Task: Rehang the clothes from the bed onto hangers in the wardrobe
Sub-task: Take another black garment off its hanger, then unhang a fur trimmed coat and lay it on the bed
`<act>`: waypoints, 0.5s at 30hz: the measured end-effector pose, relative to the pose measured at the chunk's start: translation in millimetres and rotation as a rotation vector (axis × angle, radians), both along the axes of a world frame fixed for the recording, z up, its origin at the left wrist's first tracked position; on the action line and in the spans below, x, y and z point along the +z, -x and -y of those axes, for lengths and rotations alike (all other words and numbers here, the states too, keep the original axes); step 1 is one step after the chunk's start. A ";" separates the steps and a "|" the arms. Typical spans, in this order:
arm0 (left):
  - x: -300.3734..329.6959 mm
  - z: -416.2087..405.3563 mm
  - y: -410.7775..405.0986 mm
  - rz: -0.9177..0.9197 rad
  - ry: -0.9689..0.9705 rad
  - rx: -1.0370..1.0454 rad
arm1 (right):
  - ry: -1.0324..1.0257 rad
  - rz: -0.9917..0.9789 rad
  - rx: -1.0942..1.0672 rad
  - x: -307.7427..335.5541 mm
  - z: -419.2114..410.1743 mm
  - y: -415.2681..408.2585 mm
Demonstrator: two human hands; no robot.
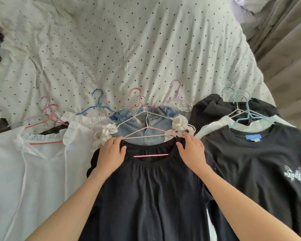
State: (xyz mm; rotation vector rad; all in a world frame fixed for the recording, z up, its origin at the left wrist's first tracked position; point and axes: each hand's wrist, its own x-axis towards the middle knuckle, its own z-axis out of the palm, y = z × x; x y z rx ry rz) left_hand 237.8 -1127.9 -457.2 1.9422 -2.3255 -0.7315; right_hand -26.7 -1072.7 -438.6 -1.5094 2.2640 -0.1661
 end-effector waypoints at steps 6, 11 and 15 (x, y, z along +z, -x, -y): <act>30.4 -83.8 35.2 0.080 0.150 -0.335 | 0.068 -0.014 -0.003 31.4 -93.8 -15.9; 52.2 -172.9 64.1 0.071 0.170 -0.495 | 0.084 -0.101 -0.080 44.4 -203.0 -21.1; 70.6 -230.5 84.6 0.041 0.188 -0.594 | 0.131 -0.154 -0.191 63.6 -290.5 -11.7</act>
